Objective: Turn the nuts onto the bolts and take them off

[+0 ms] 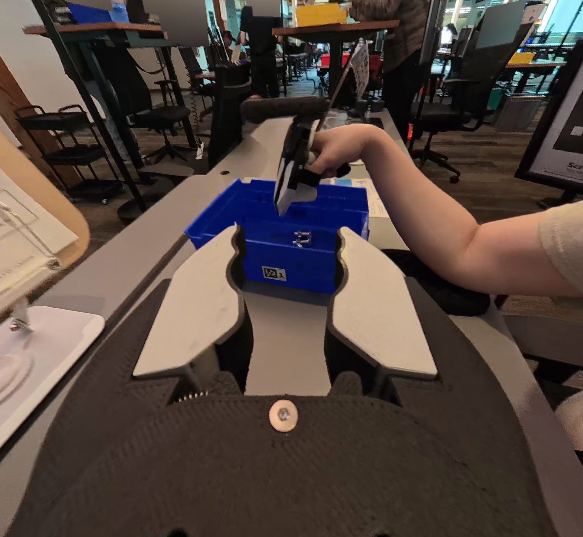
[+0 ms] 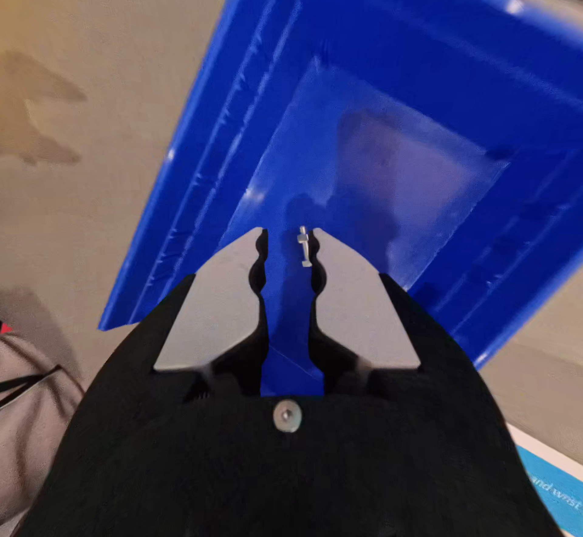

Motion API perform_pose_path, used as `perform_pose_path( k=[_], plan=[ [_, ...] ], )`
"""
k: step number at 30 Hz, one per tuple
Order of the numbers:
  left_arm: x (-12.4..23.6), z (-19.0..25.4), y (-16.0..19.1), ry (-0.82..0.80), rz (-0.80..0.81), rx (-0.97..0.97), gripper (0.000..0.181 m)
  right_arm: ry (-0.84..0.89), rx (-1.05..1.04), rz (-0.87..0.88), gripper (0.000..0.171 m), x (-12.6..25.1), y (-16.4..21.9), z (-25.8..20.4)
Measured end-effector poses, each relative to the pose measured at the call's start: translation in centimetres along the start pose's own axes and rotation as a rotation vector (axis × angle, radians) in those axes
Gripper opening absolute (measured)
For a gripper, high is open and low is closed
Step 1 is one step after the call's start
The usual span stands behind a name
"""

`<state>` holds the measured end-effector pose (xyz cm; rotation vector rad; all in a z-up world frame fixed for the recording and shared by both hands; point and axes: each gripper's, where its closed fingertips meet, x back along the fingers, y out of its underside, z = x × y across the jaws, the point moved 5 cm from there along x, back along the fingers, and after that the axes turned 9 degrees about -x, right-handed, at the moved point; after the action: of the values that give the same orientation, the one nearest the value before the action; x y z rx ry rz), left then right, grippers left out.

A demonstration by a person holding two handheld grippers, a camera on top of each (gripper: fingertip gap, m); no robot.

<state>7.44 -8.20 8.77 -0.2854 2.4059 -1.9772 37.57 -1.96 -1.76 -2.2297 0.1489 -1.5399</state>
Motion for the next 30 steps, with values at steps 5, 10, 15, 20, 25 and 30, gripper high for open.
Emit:
perform_pose_path(
  k=[5,10,15,20,25,30],
  plan=[
    [6.4,-1.5,-5.0,-0.222,-0.022,-0.059,0.054,-0.037,0.299,0.619,0.041,8.5,-4.4,-6.5],
    [15.2,-3.7,-4.1,-0.558,-0.313,0.044,0.048,0.042,0.565,1.107,0.060,13.6,-4.9,-12.1],
    [23.0,-1.5,5.2,-0.508,-0.935,0.351,0.030,0.019,0.629,1.164,0.059,14.0,-4.7,-14.7],
    [26.6,-0.8,11.5,-0.376,-1.257,0.478,0.018,0.029,0.650,1.151,0.059,13.5,-4.7,-15.4],
    [26.9,-1.9,14.7,-0.281,-1.344,0.331,0.015,0.059,0.685,1.113,0.059,12.4,-4.8,-15.7],
    [26.9,-2.0,17.8,-0.155,-1.385,0.272,0.008,0.091,0.706,1.085,0.059,11.7,-5.0,-15.7]
  ],
)
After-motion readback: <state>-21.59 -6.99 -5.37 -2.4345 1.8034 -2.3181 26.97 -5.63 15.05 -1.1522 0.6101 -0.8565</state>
